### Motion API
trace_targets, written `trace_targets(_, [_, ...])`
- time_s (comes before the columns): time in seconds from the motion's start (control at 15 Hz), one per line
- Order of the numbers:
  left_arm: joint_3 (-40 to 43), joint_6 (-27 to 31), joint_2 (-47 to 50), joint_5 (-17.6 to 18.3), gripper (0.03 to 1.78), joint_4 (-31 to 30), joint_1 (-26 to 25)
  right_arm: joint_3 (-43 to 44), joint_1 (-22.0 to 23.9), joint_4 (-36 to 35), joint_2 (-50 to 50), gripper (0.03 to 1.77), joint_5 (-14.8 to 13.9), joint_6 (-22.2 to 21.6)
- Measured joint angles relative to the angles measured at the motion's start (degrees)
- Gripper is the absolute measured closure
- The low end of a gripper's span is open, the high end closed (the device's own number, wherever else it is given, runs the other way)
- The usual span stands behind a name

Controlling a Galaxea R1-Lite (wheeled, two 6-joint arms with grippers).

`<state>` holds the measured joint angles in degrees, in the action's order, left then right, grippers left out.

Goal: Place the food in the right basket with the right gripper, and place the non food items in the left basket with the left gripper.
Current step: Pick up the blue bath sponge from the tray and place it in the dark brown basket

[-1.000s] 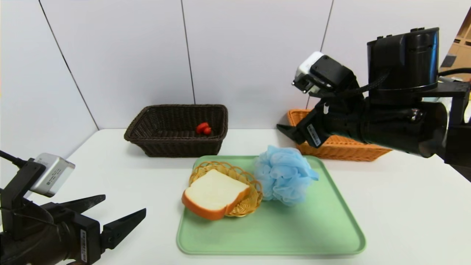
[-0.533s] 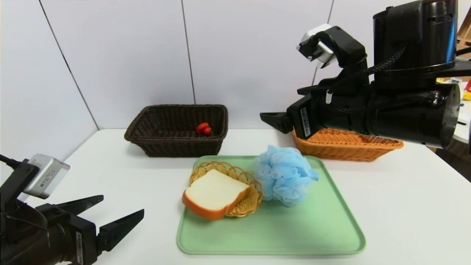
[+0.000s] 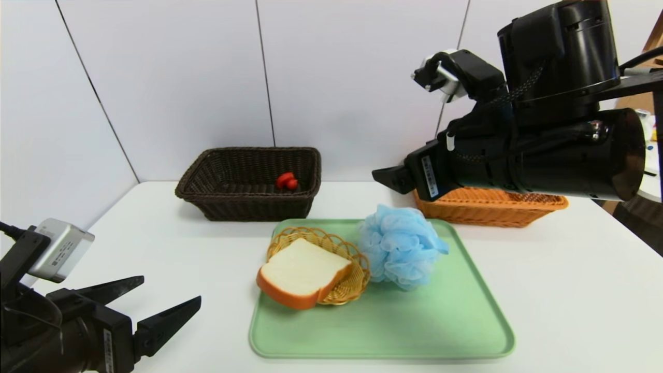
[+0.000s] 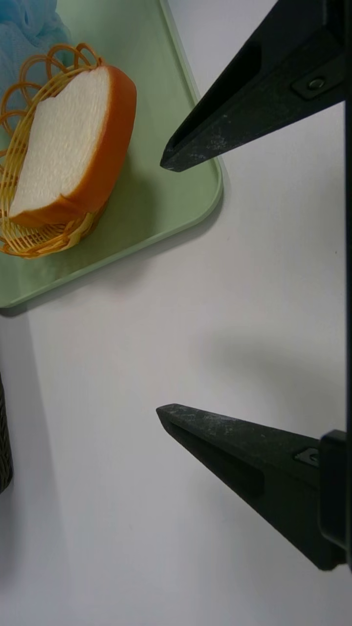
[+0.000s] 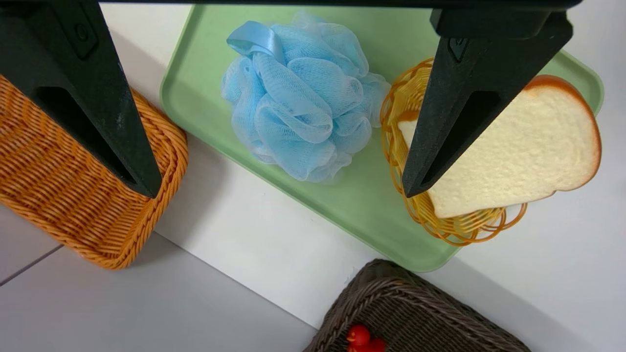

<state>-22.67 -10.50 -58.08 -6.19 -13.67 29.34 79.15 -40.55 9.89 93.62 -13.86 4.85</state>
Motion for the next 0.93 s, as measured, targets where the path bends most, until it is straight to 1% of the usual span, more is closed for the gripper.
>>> trace_targets(0.13, [-0.11, 0.09, 0.00, 0.07, 0.12, -0.02, 0.01, -0.44, 0.34, 0.04, 0.87, 0.11, -0.02, -1.39])
trace_targets(0.53, [-0.11, 0.06, -0.24, 0.11, 0.12, -0.13, -0.05, -1.40, 0.69, -0.02, 3.97, 0.11, -0.17, -3.60])
trace_targets(0.67, [-0.06, 0.02, -0.35, 0.09, 0.12, -0.13, -0.10, -1.23, 0.65, -0.09, 5.00, 0.11, -1.13, -4.58])
trace_targets(0.93, [-0.20, 0.02, -0.77, 0.11, 0.12, -0.28, -0.07, -1.18, 0.65, -0.07, 6.62, 0.11, -1.27, -4.75])
